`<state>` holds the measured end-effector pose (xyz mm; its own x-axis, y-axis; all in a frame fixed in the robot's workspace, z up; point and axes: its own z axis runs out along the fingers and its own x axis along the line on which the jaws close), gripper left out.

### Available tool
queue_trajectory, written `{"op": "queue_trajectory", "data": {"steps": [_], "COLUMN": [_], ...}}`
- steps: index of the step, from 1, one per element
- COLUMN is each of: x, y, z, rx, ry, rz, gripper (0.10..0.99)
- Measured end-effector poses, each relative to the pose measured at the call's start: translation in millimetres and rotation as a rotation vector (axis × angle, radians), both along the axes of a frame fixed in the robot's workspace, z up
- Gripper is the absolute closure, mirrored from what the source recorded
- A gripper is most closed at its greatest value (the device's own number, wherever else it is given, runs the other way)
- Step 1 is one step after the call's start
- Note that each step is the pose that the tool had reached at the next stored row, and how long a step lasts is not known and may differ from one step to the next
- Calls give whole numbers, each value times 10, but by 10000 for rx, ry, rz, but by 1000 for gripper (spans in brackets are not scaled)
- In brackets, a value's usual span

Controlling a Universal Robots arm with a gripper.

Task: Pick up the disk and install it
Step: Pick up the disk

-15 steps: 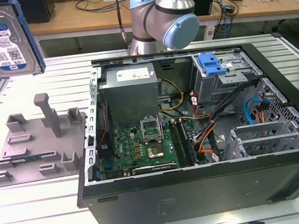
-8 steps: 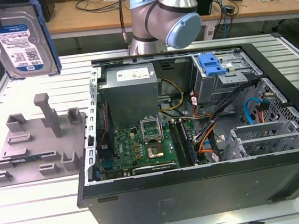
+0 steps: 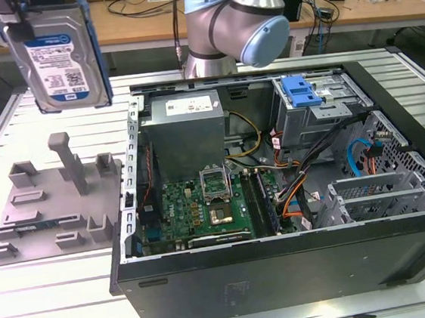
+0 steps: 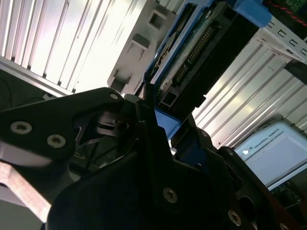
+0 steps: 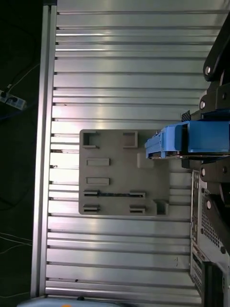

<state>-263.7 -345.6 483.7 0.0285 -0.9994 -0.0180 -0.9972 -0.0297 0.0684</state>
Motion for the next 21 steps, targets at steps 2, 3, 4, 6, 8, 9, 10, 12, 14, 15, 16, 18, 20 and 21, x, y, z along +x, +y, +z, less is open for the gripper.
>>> {"op": "queue_trajectory", "data": {"steps": [2, 3, 4, 6, 8, 9, 10, 12, 14, 15, 16, 18, 20, 21], "x": [77, 144, 192, 296, 380, 426, 456, 535, 582, 603, 632, 680, 724, 745], "y": [-16, -30, -41, -63, -83, -96, -107, -145, -178, -193, -216, -251, -283, -298], "z": [0, 0, 0, 0, 0, 0, 1, 3, 4, 5, 7, 11, 19, 23], "rx": [0, 0, 1, 0, 0, 1, 0, -3, -3, -4, -5, -8, -17, -22], "ry": [12, 24, 34, 62, 88, 105, 120, 166, 193, 207, 224, 257, 302, 326], "rz": [-3, -1, -1, -2, -3, -2, -1, -2, -2, -3, -3, -1, -3, -2], "gripper": [718, 718, 718, 718, 718, 718, 718, 718, 718, 718, 718, 718, 718, 718]}}
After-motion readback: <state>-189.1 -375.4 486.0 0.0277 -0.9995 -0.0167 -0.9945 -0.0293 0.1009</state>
